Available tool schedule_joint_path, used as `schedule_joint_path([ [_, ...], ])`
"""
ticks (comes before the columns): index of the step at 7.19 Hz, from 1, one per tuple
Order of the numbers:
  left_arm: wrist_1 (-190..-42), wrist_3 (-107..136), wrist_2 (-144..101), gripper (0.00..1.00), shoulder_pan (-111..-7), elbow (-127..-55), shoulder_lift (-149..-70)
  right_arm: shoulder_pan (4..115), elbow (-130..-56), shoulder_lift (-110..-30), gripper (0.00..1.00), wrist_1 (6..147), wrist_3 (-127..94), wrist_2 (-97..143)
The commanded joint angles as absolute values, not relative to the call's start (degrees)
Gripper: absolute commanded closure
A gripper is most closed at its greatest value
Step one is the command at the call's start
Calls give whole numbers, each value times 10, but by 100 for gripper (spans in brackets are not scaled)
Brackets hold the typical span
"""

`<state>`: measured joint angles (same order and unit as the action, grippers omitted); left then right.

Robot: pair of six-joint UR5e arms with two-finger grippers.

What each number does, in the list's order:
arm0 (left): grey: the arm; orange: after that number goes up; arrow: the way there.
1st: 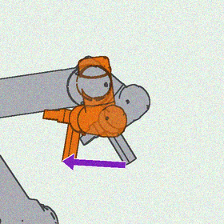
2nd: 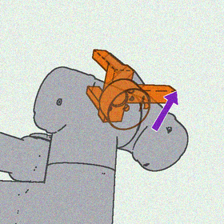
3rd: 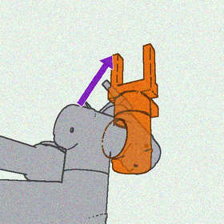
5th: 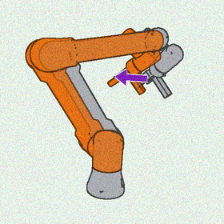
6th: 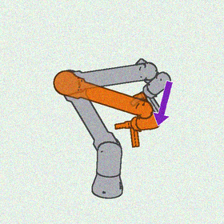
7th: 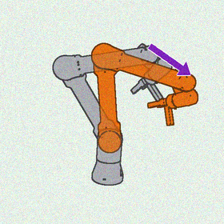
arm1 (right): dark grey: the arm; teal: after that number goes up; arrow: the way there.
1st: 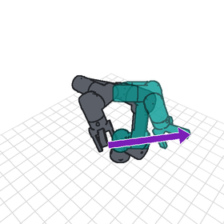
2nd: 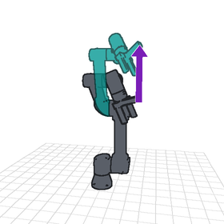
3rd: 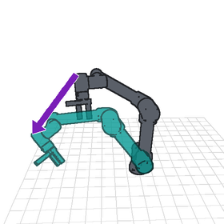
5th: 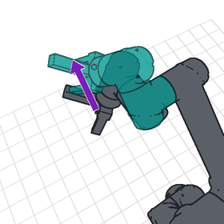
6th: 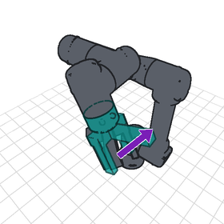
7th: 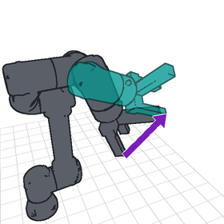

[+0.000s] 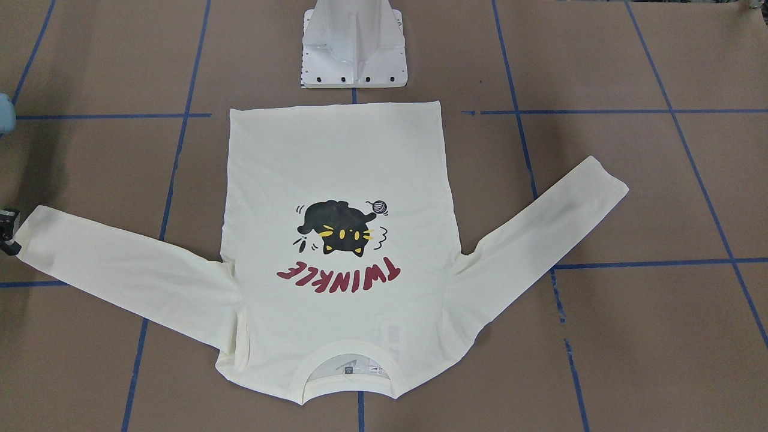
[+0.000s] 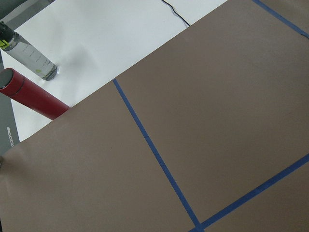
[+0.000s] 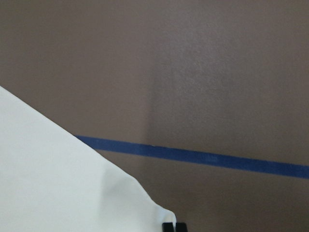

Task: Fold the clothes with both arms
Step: 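Reach the right gripper to the sleeve cuff nearest it and grasp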

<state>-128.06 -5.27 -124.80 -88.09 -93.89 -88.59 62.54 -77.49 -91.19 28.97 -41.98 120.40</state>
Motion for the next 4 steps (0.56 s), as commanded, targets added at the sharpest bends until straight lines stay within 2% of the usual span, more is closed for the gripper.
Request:
schedule_joint_path([
  [1, -1281, -53, -1248, 0, -881, -939, -886, 627, -820, -911, 100, 311, -421, 1204],
  [4, -1281, -53, -1248, 0, -881, -938, -886, 626, -992, -886, 100, 548, -430, 1178],
])
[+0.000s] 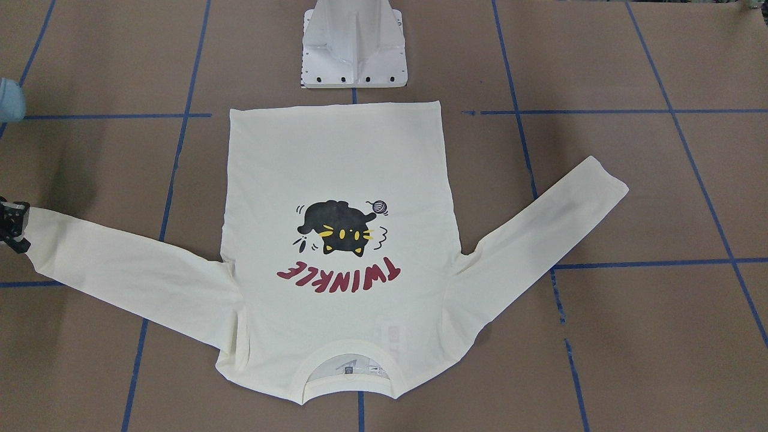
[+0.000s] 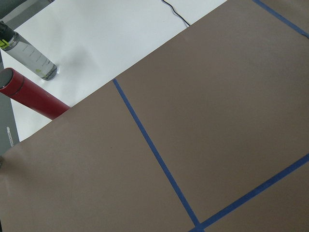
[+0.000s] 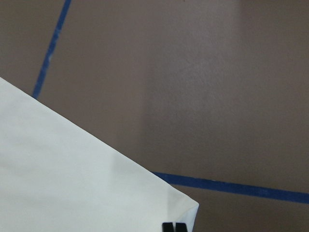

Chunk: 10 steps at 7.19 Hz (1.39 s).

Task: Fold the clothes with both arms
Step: 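Carry the held sleeve across the shirt chest toward the other sleeve, release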

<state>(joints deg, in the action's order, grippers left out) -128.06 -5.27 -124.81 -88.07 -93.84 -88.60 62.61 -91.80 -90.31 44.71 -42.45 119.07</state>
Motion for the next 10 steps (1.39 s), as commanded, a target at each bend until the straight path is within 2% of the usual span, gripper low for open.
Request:
schedule_joint_path([
  [1, -1281, -53, -1248, 0, -881, -936, -886, 626, -1021, -844, 100, 613, -483, 1169],
  [2, -1281, -53, -1248, 0, -881, -937, -886, 606, -1021, -780, 100, 667, -526, 1135],
  [4, -1280, -52, -1248, 0, -881, -937, -888, 533, -999, -572, 100, 915, -580, 1027],
  [5, -1280, -52, -1248, 0, -881, -937, -888, 500, -953, -488, 100, 944, -628, 982],
  [8, -1280, -52, -1248, 0, -881, -933, -888, 425, -730, -252, 100, 937, -690, 922],
  [10, -1280, -52, -1248, 0, -881, -926, -887, 337, -612, -213, 100, 803, -710, 802],
])
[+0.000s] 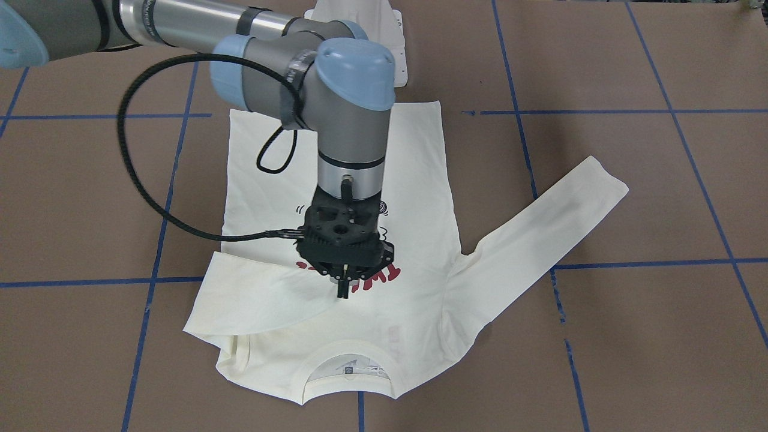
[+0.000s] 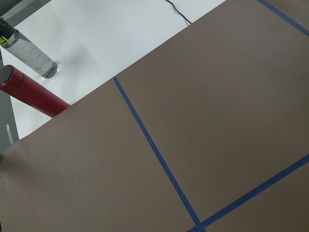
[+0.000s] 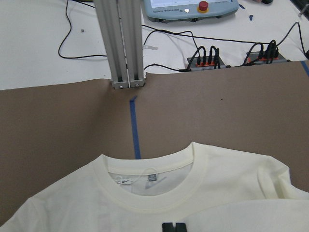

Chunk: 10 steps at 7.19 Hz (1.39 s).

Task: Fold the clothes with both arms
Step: 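Carry the held sleeve across the shirt chest toward the other sleeve, release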

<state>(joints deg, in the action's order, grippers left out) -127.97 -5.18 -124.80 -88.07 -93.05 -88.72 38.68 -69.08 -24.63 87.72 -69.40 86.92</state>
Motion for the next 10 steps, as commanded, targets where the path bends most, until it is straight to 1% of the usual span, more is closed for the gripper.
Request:
schedule_joint_path([
  [1, -1280, -52, -1248, 0, -881, -922, -887, 308, -551, -168, 100, 797, -740, 772],
  [2, -1280, -52, -1248, 0, -881, -922, -886, 289, -515, -135, 100, 796, -754, 749],
  [3, -1280, -52, -1248, 0, -881, -921, -886, 285, -494, -117, 100, 796, -755, 749],
  [4, -1280, -52, -1248, 0, -881, -920, -886, 282, -490, -112, 100, 796, -765, 749],
  [5, -1280, -53, -1248, 0, -881, -919, -886, 282, -489, -111, 5, 797, -773, 749],
  [6, -1280, -53, -1248, 0, -881, -918, -886, 283, -487, -106, 1, 796, -778, 752],
  [8, -1280, -52, -1248, 0, -881, -919, -886, 291, -487, -99, 1, 800, -779, 789],
  [9, -1284, -53, -1248, 0, -881, -921, -889, 315, -488, -101, 1, 814, -773, 846],
  [10, -1320, -49, -1248, 0, -881, -923, -890, 350, -504, -106, 0, 853, -764, 908],
])
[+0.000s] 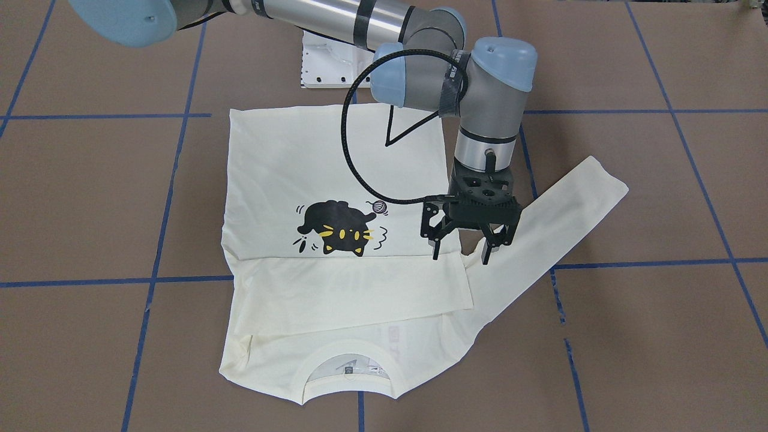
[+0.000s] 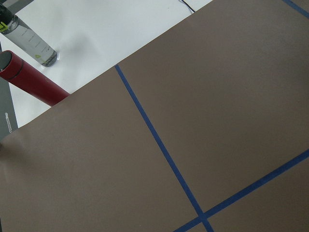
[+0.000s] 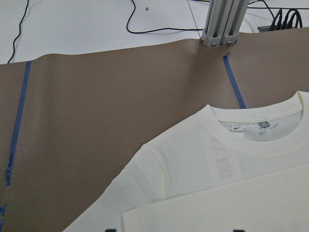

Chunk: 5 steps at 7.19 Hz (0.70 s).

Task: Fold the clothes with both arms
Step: 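Carry the held sleeve across the shirt chest toward the other sleeve, release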

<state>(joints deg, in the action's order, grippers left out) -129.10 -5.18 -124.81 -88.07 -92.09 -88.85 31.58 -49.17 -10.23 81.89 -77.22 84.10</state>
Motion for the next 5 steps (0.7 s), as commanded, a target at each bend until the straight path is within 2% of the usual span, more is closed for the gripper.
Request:
schedule_joint_path([
  [1, -1332, -14, -1249, 0, -875, -920, -896, 385, -575, -146, 0, 900, -712, 967],
  [3, -1397, 8, -1281, 0, -832, -919, -889, 449, -713, -257, 0, 936, -581, 1034],
  [5, -1471, 162, -1299, 0, -767, -924, -860, 495, -875, -415, 0, 932, -469, 1066],
])
